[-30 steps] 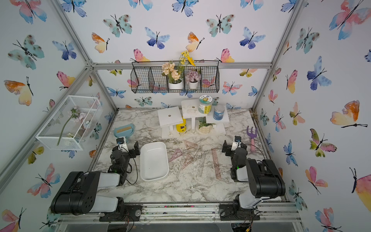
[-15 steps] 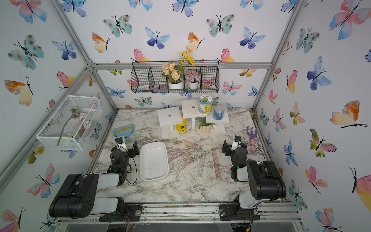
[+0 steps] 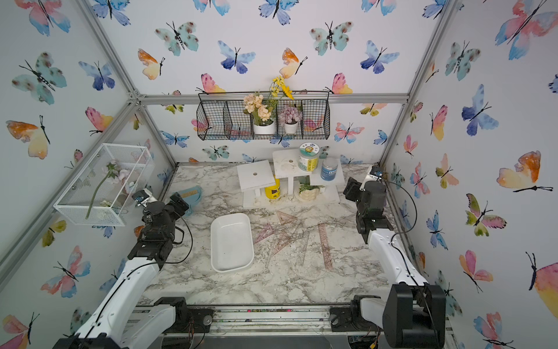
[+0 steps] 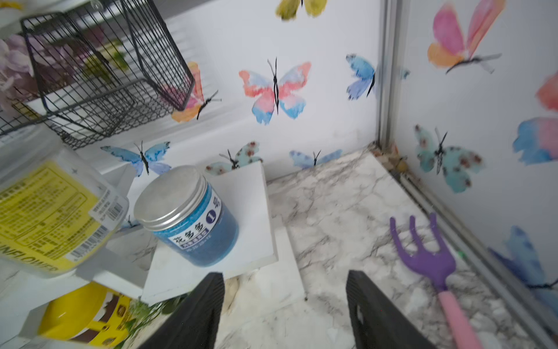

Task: Put the scattered rulers into the storage box
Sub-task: Pick up the ruler from the center of the board.

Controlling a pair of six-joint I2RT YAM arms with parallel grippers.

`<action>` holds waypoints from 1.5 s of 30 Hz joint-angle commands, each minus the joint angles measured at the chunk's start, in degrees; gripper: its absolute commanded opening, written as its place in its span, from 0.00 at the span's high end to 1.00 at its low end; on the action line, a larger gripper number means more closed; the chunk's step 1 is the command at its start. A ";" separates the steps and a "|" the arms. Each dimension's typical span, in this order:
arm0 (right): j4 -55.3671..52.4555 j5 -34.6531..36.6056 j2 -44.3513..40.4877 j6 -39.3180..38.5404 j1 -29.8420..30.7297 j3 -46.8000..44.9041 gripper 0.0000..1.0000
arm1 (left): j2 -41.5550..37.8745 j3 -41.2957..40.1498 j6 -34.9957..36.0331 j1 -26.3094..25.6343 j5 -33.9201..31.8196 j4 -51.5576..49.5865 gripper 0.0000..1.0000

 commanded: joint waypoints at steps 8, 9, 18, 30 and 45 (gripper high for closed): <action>-23.51 -16.51 3.45 7.09 2.08 -0.65 0.56 | -3.36 5.86 -5.19 -7.67 32.29 -15.96 0.35; -23.57 -16.65 3.17 7.31 2.37 -1.87 0.56 | -2.69 6.14 -5.38 -9.31 32.19 -15.62 0.35; -23.54 -16.53 4.76 6.83 8.82 -5.49 0.53 | 3.15 17.15 0.12 -12.95 34.83 -10.30 0.32; -29.40 -6.47 5.90 8.55 18.52 -3.79 0.59 | 16.91 18.60 -4.16 -35.52 30.36 -15.84 0.42; -36.51 2.70 6.97 9.35 20.95 -5.38 0.56 | 23.32 11.50 -9.95 -50.91 28.22 -11.82 0.49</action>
